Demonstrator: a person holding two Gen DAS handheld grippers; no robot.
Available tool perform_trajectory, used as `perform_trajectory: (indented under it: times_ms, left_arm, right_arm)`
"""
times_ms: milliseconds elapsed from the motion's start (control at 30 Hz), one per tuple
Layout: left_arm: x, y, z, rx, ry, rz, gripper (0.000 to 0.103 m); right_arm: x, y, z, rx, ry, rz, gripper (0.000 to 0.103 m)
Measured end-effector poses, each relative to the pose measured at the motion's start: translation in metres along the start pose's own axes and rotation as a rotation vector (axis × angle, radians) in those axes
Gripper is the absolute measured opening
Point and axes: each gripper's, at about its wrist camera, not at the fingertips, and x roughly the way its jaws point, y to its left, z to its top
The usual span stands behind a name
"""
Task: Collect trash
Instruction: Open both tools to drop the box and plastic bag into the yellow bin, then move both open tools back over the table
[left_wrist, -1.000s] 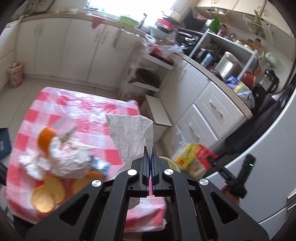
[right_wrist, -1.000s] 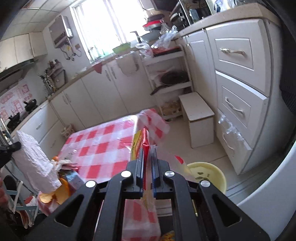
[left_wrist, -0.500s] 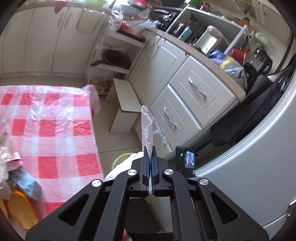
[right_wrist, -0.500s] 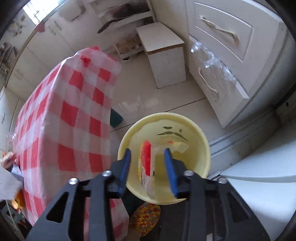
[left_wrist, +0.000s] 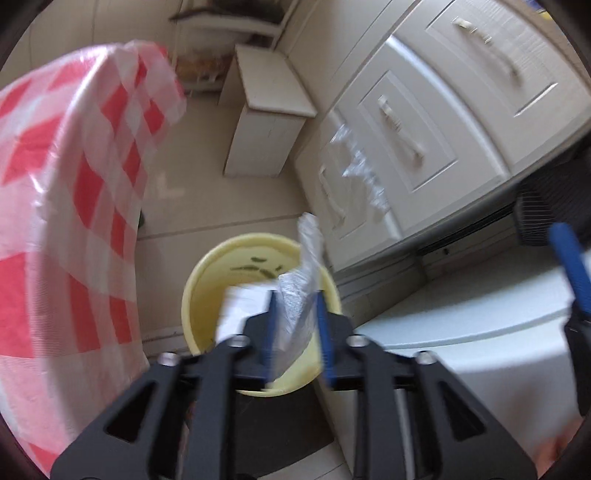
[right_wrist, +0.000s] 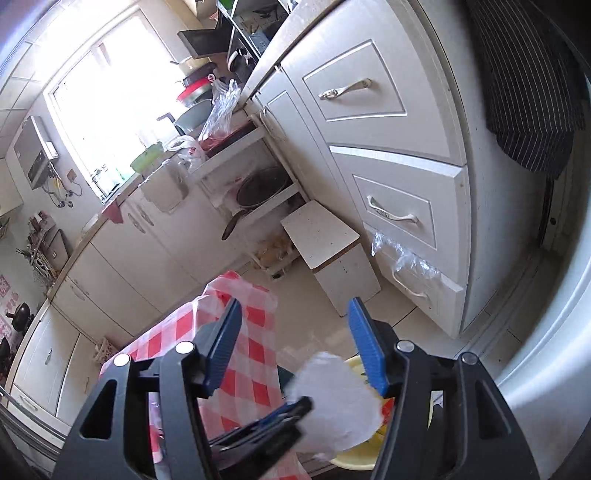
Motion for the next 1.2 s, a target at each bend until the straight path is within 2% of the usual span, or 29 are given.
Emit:
perform_trajectory:
  times_ms: [33, 67, 133, 167, 300, 433, 567, 767, 900, 1000, 1200]
  left_arm:
    - [0.003, 0.002, -0.001, -0.015, 0.006, 0.002, 0.042]
    - [0.000, 0.004, -0.002, -0.025, 0.001, -0.004, 0.044]
    - [-0.014, 0.004, -0.004, -0.014, -0.032, 0.004, 0.057]
    - [-0.026, 0.004, -0.006, 0.001, -0.056, 0.015, 0.058]
    - [-0.092, 0.009, -0.020, 0.048, -0.157, 0.031, 0.069]
    - [-0.172, 0.030, -0.061, 0.084, -0.292, 0.094, 0.086]
    - [-0.245, 0.072, -0.112, 0.063, -0.390, 0.206, 0.091]
    - [-0.324, 0.144, -0.166, -0.047, -0.430, 0.332, 0.092]
    - [-0.360, 0.189, -0.195, -0.146, -0.450, 0.360, 0.093]
    - [-0.376, 0.206, -0.215, -0.189, -0.451, 0.366, 0.093]
    - [-0.398, 0.200, -0.247, -0.158, -0.479, 0.403, 0.094]
  right_arm:
    - [0.000, -0.002, 0.002, 0.009, -0.003, 0.000, 0.058]
    - [-0.002, -0.004, 0.003, 0.016, -0.011, 0.000, 0.058]
    - [-0.004, -0.006, 0.006, 0.024, -0.026, -0.001, 0.058]
    - [-0.005, -0.006, 0.007, 0.026, -0.034, -0.005, 0.058]
    - [-0.008, 0.006, 0.011, -0.001, -0.045, -0.015, 0.060]
    - [-0.006, 0.022, 0.009, -0.056, -0.043, -0.007, 0.063]
    - [-0.009, 0.048, 0.003, -0.154, -0.057, -0.003, 0.067]
    - [-0.011, 0.093, -0.013, -0.298, -0.086, 0.005, 0.072]
    - [-0.013, 0.120, -0.029, -0.320, -0.073, 0.051, 0.072]
    - [-0.022, 0.141, -0.045, -0.363, -0.079, 0.098, 0.075]
    - [-0.036, 0.164, -0.070, -0.403, -0.076, 0.151, 0.078]
